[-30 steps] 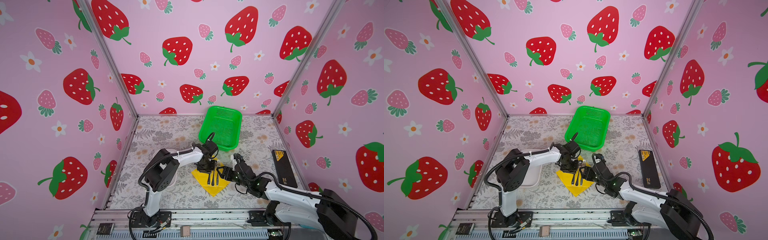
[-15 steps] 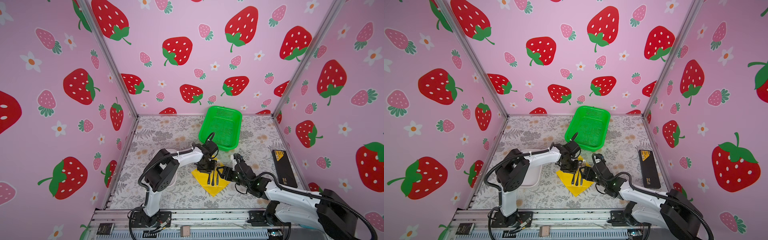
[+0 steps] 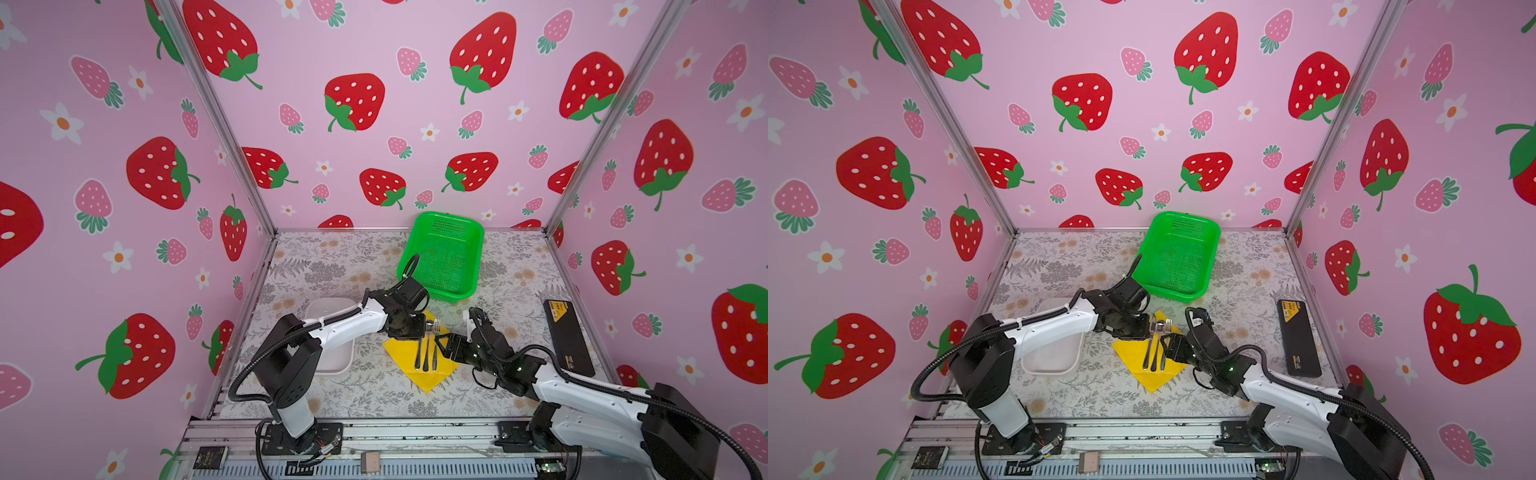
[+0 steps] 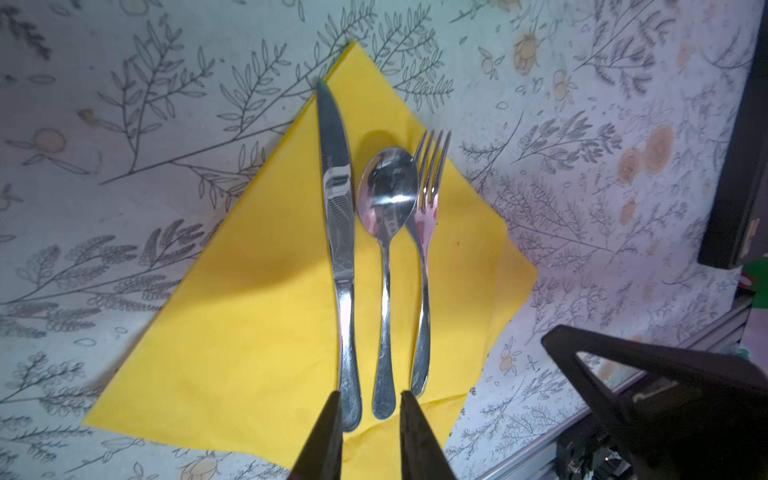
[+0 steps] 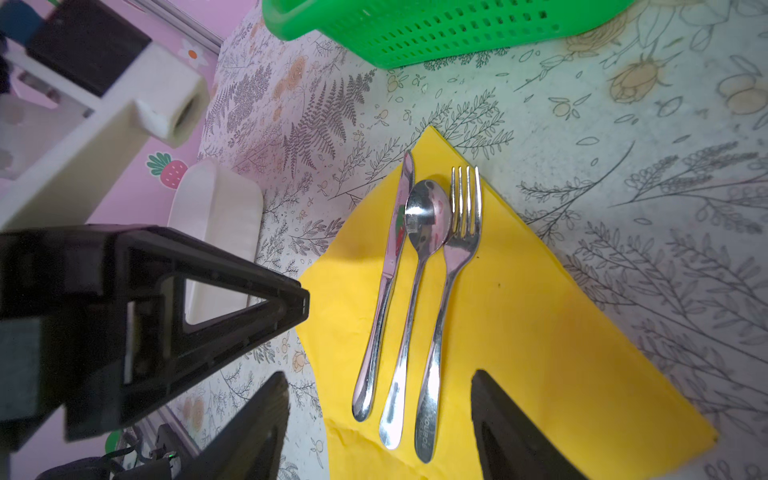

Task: Place the utensils on the paper napkin and roll it up
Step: 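Lower the knife beside the spoon on the napkin with the left gripper, then raise the open left gripper while the right gripper nears the napkin corner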

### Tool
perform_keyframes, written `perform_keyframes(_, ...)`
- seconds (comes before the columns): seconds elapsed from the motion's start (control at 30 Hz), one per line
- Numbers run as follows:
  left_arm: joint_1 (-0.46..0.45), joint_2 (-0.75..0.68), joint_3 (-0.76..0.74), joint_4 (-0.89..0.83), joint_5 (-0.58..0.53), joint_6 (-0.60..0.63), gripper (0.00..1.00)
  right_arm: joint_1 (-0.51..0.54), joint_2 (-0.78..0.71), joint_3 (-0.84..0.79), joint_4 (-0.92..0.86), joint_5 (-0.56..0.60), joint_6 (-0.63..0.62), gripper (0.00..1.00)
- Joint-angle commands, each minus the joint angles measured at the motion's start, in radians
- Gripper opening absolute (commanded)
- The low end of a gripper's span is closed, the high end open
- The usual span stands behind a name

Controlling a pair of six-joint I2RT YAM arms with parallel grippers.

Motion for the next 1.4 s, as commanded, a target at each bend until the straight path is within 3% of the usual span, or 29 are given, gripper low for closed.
perform_keyframes(0.0, -0.004, -0.089, -0.057, 0.042, -0.041, -0.010, 0.27, -0.003, -0.045, 0.047, -0.052, 0.025, -0.066, 0.71)
perform_keyframes(0.2, -0.004, -0.304, -0.188, 0.119, -0.142, -0.017, 0.32, -0.003, -0.074, 0.139, -0.222, 0.063, -0.268, 0.70)
perform_keyframes(0.4, 0.002, -0.487, -0.300, 0.144, -0.235, -0.017, 0.36, 0.052, -0.047, 0.186, -0.225, 0.042, -0.473, 0.66)
perform_keyframes(0.5, 0.004, -0.570, -0.357, 0.141, -0.276, -0.024, 0.38, 0.165, -0.018, 0.198, -0.217, 0.127, -0.567, 0.65)
perform_keyframes(0.77, 0.017, -0.763, -0.493, 0.157, -0.369, -0.040, 0.47, 0.590, 0.146, 0.166, -0.106, 0.353, -0.936, 0.65)
perform_keyframes(0.93, 0.035, -0.813, -0.513, 0.134, -0.411, -0.030, 0.50, 0.666, 0.246, 0.139, -0.033, 0.391, -0.980, 0.62)
perform_keyframes(1.13, 0.064, -0.818, -0.514, 0.109, -0.401, -0.007, 0.50, 0.672, 0.222, 0.074, -0.001, 0.420, -0.978, 0.57)
perform_keyframes(1.23, 0.076, -0.810, -0.518, 0.113, -0.390, -0.006, 0.50, 0.673, 0.234, 0.066, -0.023, 0.498, -0.899, 0.55)
perform_keyframes(1.37, 0.086, -0.789, -0.521, 0.126, -0.382, -0.016, 0.51, 0.674, 0.285, 0.046, -0.002, 0.470, -0.846, 0.54)
